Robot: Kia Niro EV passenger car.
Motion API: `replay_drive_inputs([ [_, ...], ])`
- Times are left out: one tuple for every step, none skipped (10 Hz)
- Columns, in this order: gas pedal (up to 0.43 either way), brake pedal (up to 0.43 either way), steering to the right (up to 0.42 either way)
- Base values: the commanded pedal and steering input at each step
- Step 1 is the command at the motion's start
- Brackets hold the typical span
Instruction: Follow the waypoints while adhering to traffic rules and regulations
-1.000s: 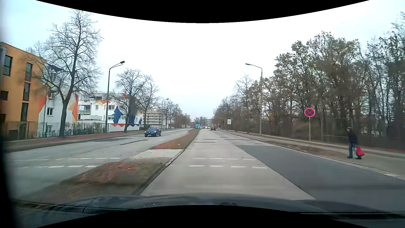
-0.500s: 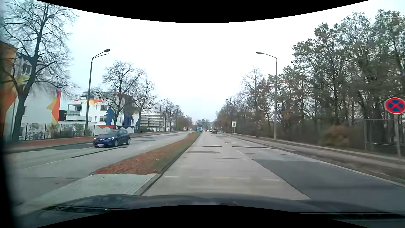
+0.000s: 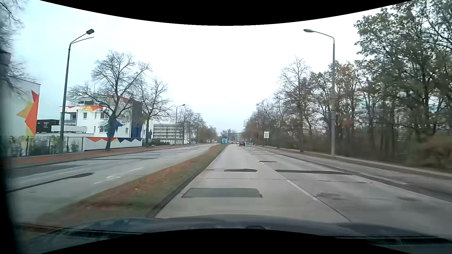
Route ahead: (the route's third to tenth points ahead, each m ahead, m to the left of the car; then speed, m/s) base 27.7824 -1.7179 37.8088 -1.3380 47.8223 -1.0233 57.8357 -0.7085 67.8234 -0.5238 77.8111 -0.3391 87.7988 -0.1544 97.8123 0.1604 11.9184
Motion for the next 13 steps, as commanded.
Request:
replay_drive_inputs([
  [0.15,0.0,-0.006],
  [0.15,0.0,-0.006],
  [0.15,0.0,-0.006],
  [0.15,0.0,-0.006],
  [0.15,0.0,-0.007],
  [0.15,0.0,-0.007],
  [0.15,0.0,-0.007],
  [0.138,0.0,-0.005],
  [0.13,0.0,-0.005],
  [0.13,0.0,-0.008],
  [0.13,0.0,-0.005],
  [0.13,0.0,-0.004],
  [0.13,0.0,-0.004],
])
